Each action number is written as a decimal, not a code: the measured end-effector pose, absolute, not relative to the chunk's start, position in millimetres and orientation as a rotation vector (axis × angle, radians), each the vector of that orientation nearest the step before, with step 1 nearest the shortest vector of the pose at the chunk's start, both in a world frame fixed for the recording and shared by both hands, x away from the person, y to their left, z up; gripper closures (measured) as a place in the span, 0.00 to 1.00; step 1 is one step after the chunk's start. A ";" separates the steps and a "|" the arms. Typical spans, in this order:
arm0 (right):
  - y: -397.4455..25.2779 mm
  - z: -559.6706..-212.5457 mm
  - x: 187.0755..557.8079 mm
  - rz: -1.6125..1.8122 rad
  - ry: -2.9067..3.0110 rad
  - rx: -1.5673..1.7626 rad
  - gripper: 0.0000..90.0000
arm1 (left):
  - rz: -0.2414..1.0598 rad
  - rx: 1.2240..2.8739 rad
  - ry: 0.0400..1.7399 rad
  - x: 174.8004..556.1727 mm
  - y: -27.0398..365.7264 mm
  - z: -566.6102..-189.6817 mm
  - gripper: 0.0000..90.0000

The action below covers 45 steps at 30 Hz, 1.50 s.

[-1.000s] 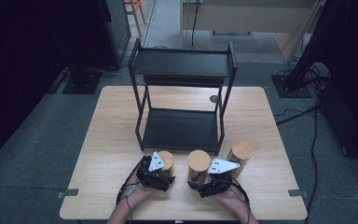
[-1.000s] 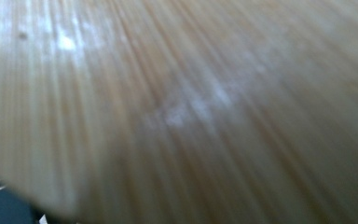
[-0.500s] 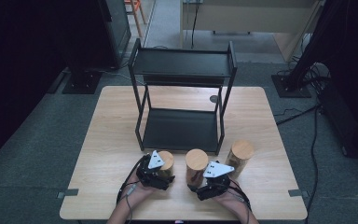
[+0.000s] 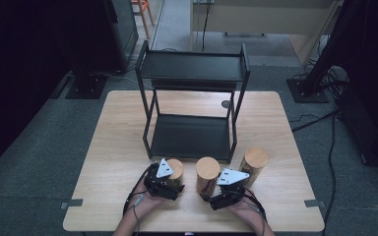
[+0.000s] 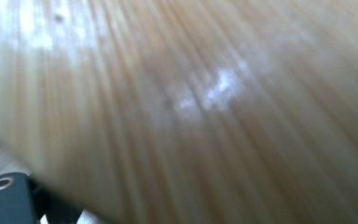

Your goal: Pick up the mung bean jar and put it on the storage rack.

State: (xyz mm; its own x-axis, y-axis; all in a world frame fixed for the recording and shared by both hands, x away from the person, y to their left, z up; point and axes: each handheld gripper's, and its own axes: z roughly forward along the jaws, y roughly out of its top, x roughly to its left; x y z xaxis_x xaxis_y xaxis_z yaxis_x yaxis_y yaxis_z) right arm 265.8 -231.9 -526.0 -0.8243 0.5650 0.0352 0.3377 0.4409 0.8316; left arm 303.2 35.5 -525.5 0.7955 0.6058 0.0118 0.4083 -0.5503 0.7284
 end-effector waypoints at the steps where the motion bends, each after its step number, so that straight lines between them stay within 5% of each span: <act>1: -231.8 -526.0 265.6 1.331 2.449 0.781 0.16 | 0.340 2.226 0.746 303.0 35.8 -525.3 0.10; 13: -231.5 -526.2 267.5 1.325 2.465 0.792 0.16 | 0.340 2.200 0.752 303.2 37.1 -520.4 0.11; 24: -230.2 -526.5 267.5 1.311 2.471 0.792 0.16 | 0.321 2.175 0.739 302.7 38.1 -511.2 0.28; 45: -230.5 -526.7 267.8 1.310 2.474 0.807 0.16 | 0.333 2.145 0.792 312.0 42.4 -500.1 0.28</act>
State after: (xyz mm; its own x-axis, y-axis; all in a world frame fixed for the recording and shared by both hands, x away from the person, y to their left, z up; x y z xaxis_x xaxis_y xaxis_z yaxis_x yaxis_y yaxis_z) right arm 267.8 -230.5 -526.7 -0.8226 0.5661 0.0533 0.3623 0.4497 0.8164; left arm 312.0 42.4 -500.1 0.7684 0.6394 -0.0290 0.4265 -0.4777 0.7680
